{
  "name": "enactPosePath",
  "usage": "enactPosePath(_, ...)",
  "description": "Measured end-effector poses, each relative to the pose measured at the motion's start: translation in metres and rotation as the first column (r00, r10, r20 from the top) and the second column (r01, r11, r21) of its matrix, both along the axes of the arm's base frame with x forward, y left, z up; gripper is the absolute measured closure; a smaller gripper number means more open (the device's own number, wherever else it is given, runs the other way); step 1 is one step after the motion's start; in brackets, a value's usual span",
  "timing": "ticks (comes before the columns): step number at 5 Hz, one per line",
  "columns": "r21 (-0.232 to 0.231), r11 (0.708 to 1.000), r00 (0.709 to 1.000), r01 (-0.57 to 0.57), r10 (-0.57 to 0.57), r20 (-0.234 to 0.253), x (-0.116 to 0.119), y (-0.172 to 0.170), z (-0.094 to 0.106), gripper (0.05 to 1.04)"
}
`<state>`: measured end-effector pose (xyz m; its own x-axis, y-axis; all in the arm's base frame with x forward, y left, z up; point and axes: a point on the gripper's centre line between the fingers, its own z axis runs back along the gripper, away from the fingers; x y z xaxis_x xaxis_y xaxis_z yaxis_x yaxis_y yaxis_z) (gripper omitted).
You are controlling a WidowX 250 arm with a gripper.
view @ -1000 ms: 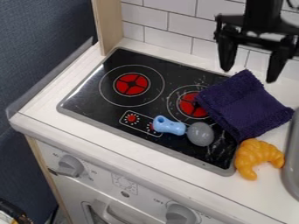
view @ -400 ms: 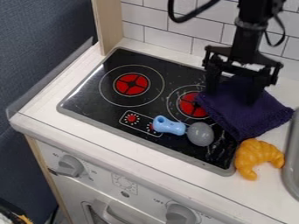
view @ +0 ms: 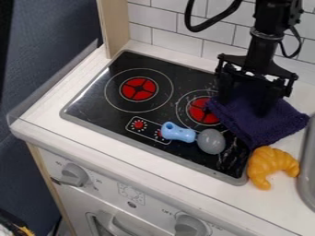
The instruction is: Move the blue towel to the left bottom side of the stove
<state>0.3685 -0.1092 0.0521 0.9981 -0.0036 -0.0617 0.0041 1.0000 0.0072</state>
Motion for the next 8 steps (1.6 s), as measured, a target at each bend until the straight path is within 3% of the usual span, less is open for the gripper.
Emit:
enactPosePath(3, -0.013, 0.988, 0.988, -0.151, 0.152, 0.031, 0.003, 0.042, -0.003, 0.083)
enactPosePath(5, -0.006, 0.956, 0.956, -0.292, 0.292, 0.027, 0.013, 0.092, -0.01, 0.083)
enactPosePath(6, 0.011, 0.94, 0.939, -0.342, 0.342, 0.036, 0.013, 0.114, -0.01, 0.083)
enactPosePath(7, 0.008, 0.907, 0.907, -0.42, 0.419, 0.044, 0.008, 0.141, -0.012, 0.083)
enactPosePath(8, 0.033, 0.869, 0.869, -0.494, 0.492, 0.05, -0.001, 0.169, -0.008, 0.083)
